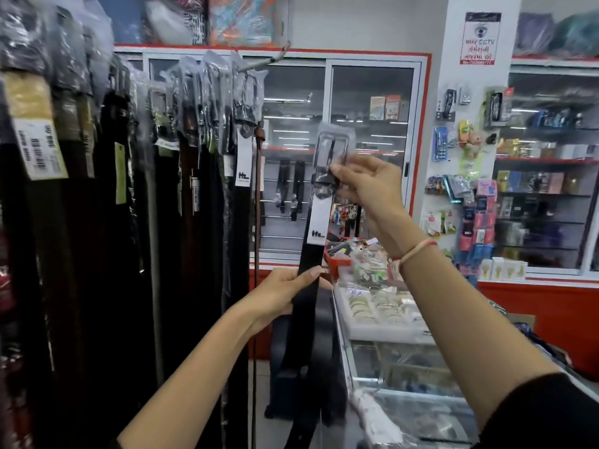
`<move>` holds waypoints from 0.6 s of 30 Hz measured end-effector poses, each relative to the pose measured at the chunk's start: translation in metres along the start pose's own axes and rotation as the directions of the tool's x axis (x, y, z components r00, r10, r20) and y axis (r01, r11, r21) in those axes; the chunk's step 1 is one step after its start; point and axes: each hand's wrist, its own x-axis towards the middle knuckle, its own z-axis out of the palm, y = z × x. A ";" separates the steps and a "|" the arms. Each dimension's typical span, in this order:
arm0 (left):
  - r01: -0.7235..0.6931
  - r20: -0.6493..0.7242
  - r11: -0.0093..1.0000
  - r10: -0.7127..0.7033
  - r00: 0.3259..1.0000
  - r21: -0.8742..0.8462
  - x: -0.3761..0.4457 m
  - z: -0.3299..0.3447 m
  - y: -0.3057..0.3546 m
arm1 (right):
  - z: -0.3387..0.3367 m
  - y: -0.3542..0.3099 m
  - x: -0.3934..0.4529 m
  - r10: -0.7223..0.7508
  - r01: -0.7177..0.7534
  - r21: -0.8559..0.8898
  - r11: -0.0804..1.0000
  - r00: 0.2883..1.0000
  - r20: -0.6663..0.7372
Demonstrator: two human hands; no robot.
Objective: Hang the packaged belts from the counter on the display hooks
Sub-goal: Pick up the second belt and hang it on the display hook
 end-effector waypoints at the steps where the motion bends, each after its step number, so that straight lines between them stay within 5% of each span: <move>1: 0.027 0.018 1.000 -0.027 0.999 0.010 -0.003 -0.003 0.002 | 0.003 -0.007 0.002 -0.014 0.014 0.015 1.000 1.000 -0.003; 18: 0.073 0.092 0.997 -0.070 0.993 -0.024 -0.018 -0.008 0.006 | 0.022 -0.018 0.003 0.024 -0.021 0.115 0.993 0.999 -0.027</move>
